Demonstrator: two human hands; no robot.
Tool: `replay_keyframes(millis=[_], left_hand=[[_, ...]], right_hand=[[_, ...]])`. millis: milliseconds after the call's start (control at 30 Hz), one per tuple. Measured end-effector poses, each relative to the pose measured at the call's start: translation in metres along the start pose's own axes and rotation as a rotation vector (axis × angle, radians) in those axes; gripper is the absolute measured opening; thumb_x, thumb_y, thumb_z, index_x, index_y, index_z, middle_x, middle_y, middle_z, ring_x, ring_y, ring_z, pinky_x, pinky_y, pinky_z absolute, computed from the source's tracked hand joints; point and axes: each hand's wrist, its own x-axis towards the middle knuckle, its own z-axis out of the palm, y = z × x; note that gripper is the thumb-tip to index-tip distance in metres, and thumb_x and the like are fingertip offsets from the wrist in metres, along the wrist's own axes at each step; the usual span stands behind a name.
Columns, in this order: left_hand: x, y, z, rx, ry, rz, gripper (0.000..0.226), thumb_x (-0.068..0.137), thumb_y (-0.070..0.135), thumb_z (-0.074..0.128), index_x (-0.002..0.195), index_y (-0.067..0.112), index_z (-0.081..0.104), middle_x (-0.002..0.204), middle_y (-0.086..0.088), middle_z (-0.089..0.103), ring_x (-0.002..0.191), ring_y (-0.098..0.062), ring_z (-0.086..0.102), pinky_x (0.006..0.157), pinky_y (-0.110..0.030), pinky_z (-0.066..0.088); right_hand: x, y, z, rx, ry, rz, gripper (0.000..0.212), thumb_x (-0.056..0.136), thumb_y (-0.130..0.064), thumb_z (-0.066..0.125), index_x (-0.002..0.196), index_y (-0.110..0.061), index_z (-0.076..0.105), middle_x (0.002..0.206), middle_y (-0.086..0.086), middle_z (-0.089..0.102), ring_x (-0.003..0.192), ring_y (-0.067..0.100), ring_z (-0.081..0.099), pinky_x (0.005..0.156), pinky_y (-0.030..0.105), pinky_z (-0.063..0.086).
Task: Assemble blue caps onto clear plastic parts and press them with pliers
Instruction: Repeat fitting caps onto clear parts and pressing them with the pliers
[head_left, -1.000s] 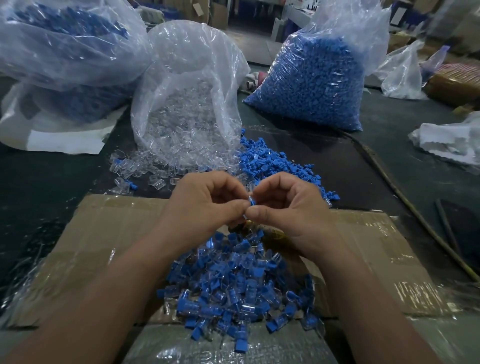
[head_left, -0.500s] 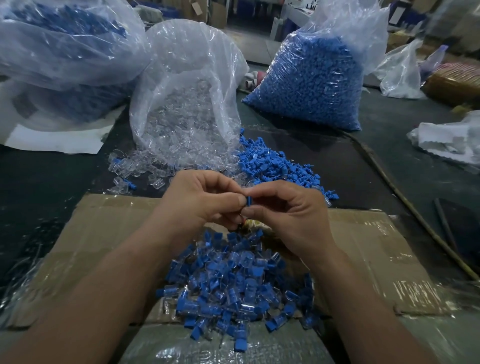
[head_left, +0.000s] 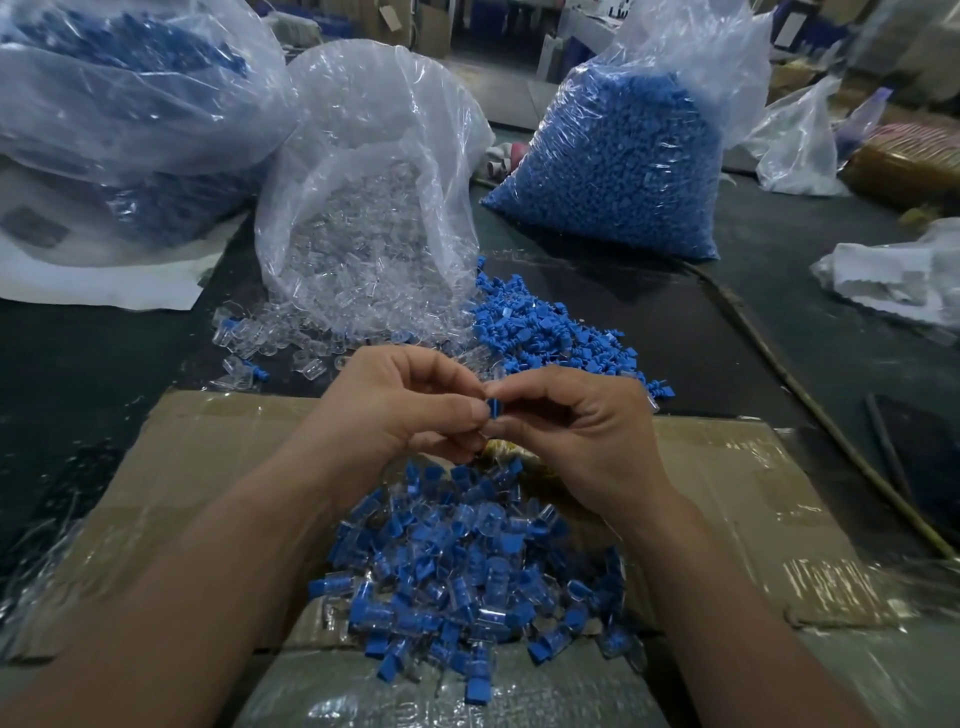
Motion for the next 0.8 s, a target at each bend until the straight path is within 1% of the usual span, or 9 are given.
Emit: replay_keyframes(millis=[100, 267, 400, 467, 533, 600, 633, 733, 800], left_hand=[[0.001, -0.002, 0.000, 0.010, 0.002, 0.004, 0.010, 0.053, 0.006, 0.071, 0.061, 0.013, 0.071, 0.060, -0.012, 0.067, 0.051, -0.018, 0.064, 0.048, -0.023, 0.053], [0.003, -0.004, -0.002, 0.024, -0.005, 0.017, 0.010, 0.054, 0.007, 0.069, 0.062, 0.012, 0.072, 0.059, -0.011, 0.067, 0.051, -0.016, 0.064, 0.049, -0.022, 0.053], [0.002, -0.004, 0.000, 0.043, 0.007, 0.036, 0.007, 0.055, 0.008, 0.068, 0.060, 0.012, 0.071, 0.057, -0.009, 0.065, 0.050, -0.015, 0.062, 0.049, -0.021, 0.052], [0.001, -0.003, 0.000, 0.023, 0.033, 0.054, 0.005, 0.055, 0.008, 0.068, 0.059, 0.011, 0.069, 0.058, -0.008, 0.065, 0.049, -0.014, 0.061, 0.048, -0.021, 0.051], [0.002, -0.003, -0.002, 0.007, 0.087, 0.092, 0.004, 0.054, 0.009, 0.068, 0.058, 0.011, 0.069, 0.057, -0.006, 0.064, 0.049, -0.014, 0.060, 0.048, -0.020, 0.050], [0.003, -0.003, -0.005, -0.007, 0.146, 0.125, 0.005, 0.054, 0.010, 0.067, 0.057, 0.013, 0.070, 0.056, -0.004, 0.064, 0.050, -0.013, 0.059, 0.048, -0.020, 0.050], [0.004, -0.004, -0.007, -0.016, 0.172, 0.134, 0.006, 0.054, 0.010, 0.067, 0.057, 0.014, 0.070, 0.056, -0.003, 0.064, 0.050, -0.013, 0.060, 0.048, -0.020, 0.049], [0.007, -0.006, -0.011, -0.038, 0.220, 0.145, 0.008, 0.055, 0.010, 0.069, 0.058, 0.016, 0.071, 0.057, -0.003, 0.065, 0.050, -0.012, 0.060, 0.048, -0.019, 0.049], [0.008, -0.007, -0.012, -0.050, 0.227, 0.146, 0.008, 0.055, 0.010, 0.069, 0.059, 0.016, 0.071, 0.058, -0.003, 0.065, 0.051, -0.013, 0.060, 0.048, -0.019, 0.049]], right_hand=[[0.001, 0.001, 0.000, -0.008, -0.004, -0.021, 0.032, 0.067, -0.007, 0.074, 0.097, -0.012, 0.066, 0.089, -0.008, 0.067, 0.078, 0.007, 0.067, 0.072, 0.021, 0.055], [-0.001, 0.003, 0.001, -0.027, 0.005, -0.046, 0.033, 0.066, -0.005, 0.075, 0.097, -0.013, 0.066, 0.084, -0.002, 0.069, 0.078, 0.011, 0.068, 0.072, 0.026, 0.056], [-0.001, 0.001, 0.000, -0.058, -0.030, -0.024, 0.032, 0.068, -0.008, 0.075, 0.096, -0.018, 0.066, 0.084, -0.006, 0.068, 0.078, 0.006, 0.067, 0.072, 0.019, 0.054], [0.000, 0.001, -0.005, -0.098, -0.071, 0.074, 0.029, 0.070, -0.015, 0.076, 0.093, -0.029, 0.066, 0.082, -0.016, 0.067, 0.079, 0.001, 0.065, 0.073, 0.014, 0.051], [0.003, 0.003, -0.016, -0.182, -0.085, 0.246, 0.027, 0.069, -0.027, 0.075, 0.085, -0.043, 0.060, 0.080, -0.024, 0.063, 0.082, -0.006, 0.061, 0.073, 0.012, 0.050], [0.005, 0.007, -0.029, -0.310, -0.134, 0.390, 0.024, 0.067, -0.036, 0.073, 0.080, -0.046, 0.056, 0.083, -0.027, 0.059, 0.083, -0.010, 0.057, 0.073, 0.011, 0.045], [0.006, 0.009, -0.035, -0.364, -0.189, 0.449, 0.026, 0.067, -0.036, 0.073, 0.081, -0.047, 0.055, 0.086, -0.029, 0.055, 0.084, -0.011, 0.053, 0.074, 0.012, 0.040], [0.006, 0.011, -0.049, -0.448, -0.413, 0.619, 0.039, 0.068, -0.031, 0.077, 0.088, -0.050, 0.050, 0.092, -0.031, 0.047, 0.085, -0.011, 0.043, 0.070, 0.019, 0.033], [0.004, 0.011, -0.051, -0.458, -0.530, 0.695, 0.053, 0.066, -0.030, 0.080, 0.103, -0.050, 0.048, 0.095, -0.030, 0.044, 0.086, -0.009, 0.043, 0.067, 0.015, 0.032]])
